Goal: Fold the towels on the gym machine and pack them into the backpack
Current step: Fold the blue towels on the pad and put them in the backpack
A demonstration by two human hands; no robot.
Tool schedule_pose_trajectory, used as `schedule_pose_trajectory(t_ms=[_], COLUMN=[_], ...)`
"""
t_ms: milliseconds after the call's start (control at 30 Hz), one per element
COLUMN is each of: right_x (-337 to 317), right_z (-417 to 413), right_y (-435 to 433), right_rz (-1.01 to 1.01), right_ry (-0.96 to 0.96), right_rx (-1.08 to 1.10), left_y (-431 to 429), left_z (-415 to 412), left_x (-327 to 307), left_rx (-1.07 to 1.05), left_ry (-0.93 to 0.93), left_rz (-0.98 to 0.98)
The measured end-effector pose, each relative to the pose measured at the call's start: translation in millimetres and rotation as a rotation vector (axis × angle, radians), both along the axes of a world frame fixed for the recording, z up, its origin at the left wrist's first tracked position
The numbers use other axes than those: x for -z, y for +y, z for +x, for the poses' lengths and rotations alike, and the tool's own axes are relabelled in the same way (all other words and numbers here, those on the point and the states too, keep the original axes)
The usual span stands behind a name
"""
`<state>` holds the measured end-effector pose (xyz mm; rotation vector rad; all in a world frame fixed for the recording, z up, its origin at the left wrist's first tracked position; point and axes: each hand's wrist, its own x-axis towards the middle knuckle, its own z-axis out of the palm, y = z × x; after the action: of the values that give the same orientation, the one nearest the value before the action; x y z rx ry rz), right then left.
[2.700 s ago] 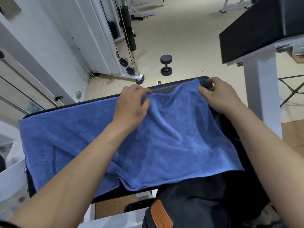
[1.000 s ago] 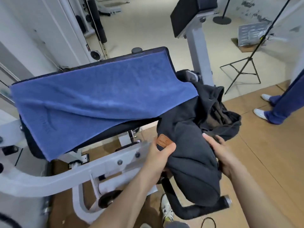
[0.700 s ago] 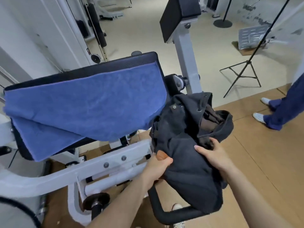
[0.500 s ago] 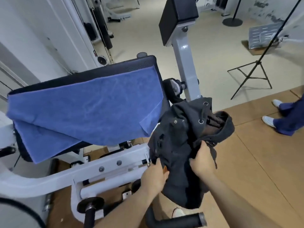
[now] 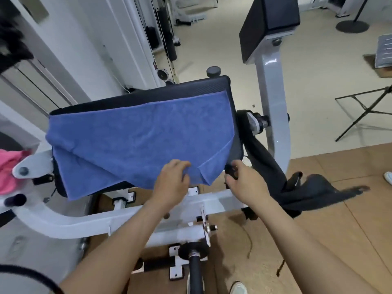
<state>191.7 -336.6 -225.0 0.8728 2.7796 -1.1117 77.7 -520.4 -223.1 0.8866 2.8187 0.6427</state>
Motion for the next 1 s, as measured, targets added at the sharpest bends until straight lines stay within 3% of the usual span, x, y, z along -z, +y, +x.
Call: schedule_pose_trajectory(t_ms=[133,333,433,567,767,867,1000], right_x=[-3,4,5,3,23,29,36], right_z=[-50,-89,-92,-98,-101,-99,-103], right_y=[-5,-15,-10,5,8,11,16], right_rz=[-0.044,0.094,0.168,0.07,0.073,0.205,0.567], right_ry=[-0.033,-0.049,0.029,0.265,0.399,0.431,0.454], right_rx=[0.085,0.272,0.305,0.456,0.566,0.548,0.495], left_y=[-1,23,41,68,106,110,140], left_z=[-60,-141,-167,-188,-198,-212,-231], left_x=[-21,-32,-34,-40,-47,-51,-74], left_rx=[-0.039,-0.009,0.009,-0.055,0.072,0.064,0.041], left_ry=[0.086,0.162,0.197,0.205,0.285,0.331,0.366], left_rz=[0.026,-0.009,-0.036,0.041,0.078,0.079,0.165])
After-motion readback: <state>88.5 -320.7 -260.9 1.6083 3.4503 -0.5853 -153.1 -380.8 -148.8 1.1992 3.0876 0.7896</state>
